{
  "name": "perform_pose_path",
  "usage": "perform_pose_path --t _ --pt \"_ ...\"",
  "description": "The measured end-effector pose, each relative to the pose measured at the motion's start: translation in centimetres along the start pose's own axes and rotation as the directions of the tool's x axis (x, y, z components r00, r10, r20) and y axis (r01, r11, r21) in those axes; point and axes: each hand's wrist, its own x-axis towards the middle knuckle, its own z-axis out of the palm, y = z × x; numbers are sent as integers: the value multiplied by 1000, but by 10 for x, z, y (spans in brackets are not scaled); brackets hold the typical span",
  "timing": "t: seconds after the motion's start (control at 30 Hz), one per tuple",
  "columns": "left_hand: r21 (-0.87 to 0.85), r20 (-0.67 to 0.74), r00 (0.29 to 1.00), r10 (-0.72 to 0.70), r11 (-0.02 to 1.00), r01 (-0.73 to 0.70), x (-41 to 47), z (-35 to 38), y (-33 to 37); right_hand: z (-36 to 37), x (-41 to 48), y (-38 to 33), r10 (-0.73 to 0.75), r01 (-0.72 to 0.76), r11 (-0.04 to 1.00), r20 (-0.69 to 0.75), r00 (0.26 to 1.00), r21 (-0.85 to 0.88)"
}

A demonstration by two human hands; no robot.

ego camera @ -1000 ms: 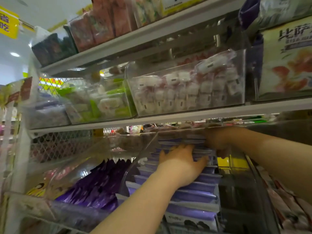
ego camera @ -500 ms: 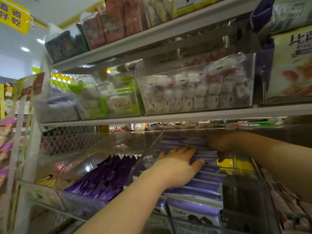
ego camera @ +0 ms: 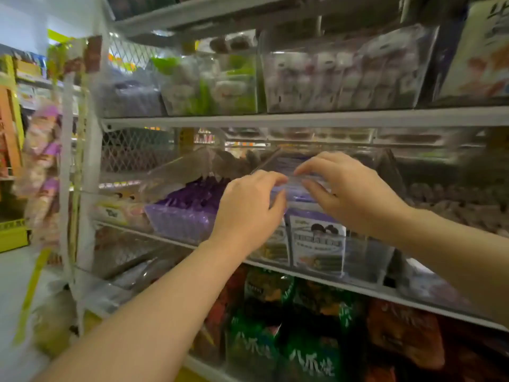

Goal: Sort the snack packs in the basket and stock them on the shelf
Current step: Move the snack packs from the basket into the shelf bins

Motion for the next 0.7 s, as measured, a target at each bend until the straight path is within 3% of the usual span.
perform_pose_path --t 0.13,0.23,0.4,0.57,0.7 --pt "-2 -47 998 -46 999 46 -73 -11 -26 34 -40 -64 -151 148 986 28 988 73" --pt "70 -30 994 -106 992 108 -134 -13 -54 79 -66 -95 -140 120 977 104 985 177" --pt "211 143 946 -292 943 259 -232 -13 -108 175 -105 -144 -157 42 951 359 920 308" --pt "274 250 797 -549 830 486 -321 -6 -169 276 -143 -186 -269 15 925 628 730 379" --pt "300 332 617 -713 700 648 -388 16 -211 350 -172 -207 -322 -15 912 738 593 410"
